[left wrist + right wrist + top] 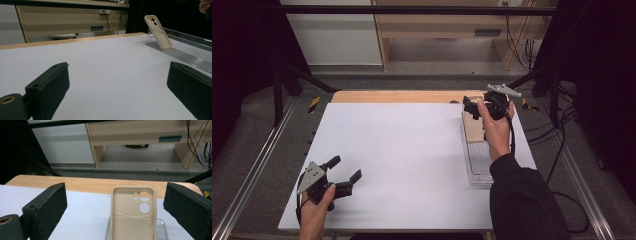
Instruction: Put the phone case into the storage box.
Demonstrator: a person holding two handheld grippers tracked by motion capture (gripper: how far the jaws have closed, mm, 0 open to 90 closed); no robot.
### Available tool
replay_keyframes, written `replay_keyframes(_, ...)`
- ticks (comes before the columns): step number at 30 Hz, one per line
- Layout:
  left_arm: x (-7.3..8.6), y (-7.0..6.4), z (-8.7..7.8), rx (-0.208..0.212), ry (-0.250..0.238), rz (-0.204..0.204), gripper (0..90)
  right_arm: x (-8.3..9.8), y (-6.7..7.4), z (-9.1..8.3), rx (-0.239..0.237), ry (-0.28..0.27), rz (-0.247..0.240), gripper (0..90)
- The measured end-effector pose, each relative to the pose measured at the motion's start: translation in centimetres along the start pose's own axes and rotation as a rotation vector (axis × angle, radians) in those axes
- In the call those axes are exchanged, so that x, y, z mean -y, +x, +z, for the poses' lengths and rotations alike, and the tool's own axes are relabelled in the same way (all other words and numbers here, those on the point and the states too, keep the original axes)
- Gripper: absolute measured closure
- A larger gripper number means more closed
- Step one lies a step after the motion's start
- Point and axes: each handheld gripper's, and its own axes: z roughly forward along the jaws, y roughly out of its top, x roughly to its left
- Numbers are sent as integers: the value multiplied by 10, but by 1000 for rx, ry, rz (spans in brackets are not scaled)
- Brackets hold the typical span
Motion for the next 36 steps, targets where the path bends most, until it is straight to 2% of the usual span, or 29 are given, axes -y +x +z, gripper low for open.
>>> replay_keyframes(11, -1, 6, -6, -23, 0, 10, 40, -5, 2, -15, -32, -77, -12, 57)
replay_keyframes(17, 1, 8, -10, -26, 8, 23, 40, -7, 3, -21, -29, -118, -33, 52)
replay_keyframes(24, 0, 9, -13, -31, 0, 17, 40, -8, 2, -28, -20, -160, -53, 50)
replay_keyframes(36, 2, 12, -20, -40, -4, 15, 40, -3, 0, -41, -25, -202, -84, 50)
